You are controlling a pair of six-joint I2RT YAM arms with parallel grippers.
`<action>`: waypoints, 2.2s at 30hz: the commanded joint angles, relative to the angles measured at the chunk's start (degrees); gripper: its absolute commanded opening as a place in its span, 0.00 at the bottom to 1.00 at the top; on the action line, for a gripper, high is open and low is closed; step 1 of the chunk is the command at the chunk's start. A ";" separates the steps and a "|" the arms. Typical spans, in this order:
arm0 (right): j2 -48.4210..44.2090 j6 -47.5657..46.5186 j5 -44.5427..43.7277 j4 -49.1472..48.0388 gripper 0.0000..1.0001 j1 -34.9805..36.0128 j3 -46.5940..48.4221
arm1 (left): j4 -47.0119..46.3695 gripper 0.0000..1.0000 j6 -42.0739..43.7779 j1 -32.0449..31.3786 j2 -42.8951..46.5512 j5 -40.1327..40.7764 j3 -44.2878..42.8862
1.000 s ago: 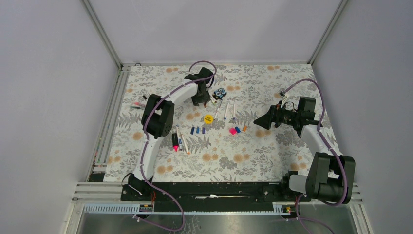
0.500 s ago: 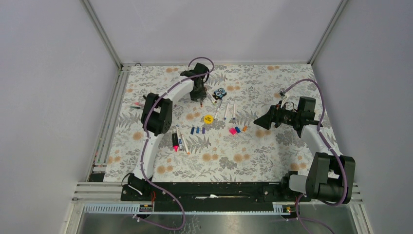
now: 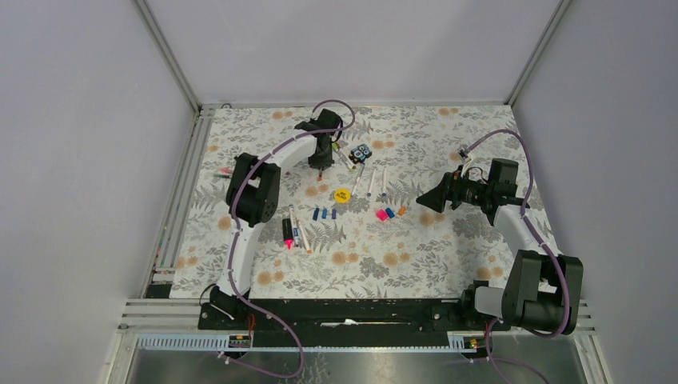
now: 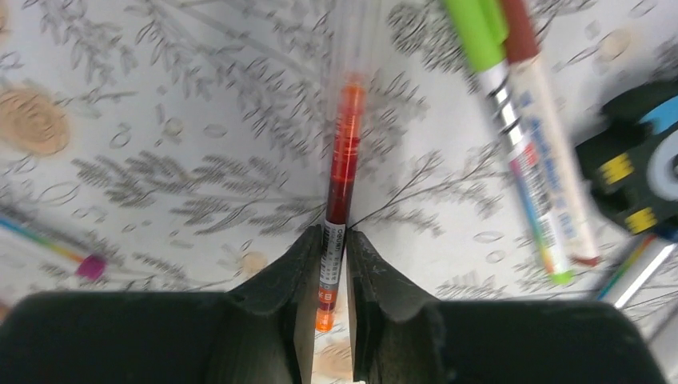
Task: Open the pen caps
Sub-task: Pick up the pen from the center of the board.
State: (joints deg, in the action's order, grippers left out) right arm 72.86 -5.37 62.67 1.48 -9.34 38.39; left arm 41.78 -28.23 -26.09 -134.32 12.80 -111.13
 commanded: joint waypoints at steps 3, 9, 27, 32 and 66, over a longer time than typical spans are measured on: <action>-0.52 -0.76 1.57 0.19 0.89 -0.24 1.95 | 3.11 0.20 7.91 0.60 5.03 3.84 10.72; -0.69 -0.82 1.57 0.21 0.89 -0.37 1.81 | 2.63 0.32 10.19 0.60 4.86 1.77 11.06; -1.03 -0.70 1.92 0.21 0.89 -0.68 1.89 | 4.26 0.07 10.05 0.99 1.77 -1.97 11.31; -1.14 -0.70 2.21 0.19 0.89 -0.79 1.78 | 0.30 0.00 9.93 1.51 6.02 -2.56 13.46; -7.28 8.15 12.15 -4.48 0.88 9.76 0.51 | -87.17 0.00 -28.39 -9.42 50.55 -33.02 65.24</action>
State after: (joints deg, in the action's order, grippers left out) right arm 67.33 4.62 73.80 -9.04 -3.99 34.24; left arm -27.11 -48.73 -31.77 -86.32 -20.58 -47.48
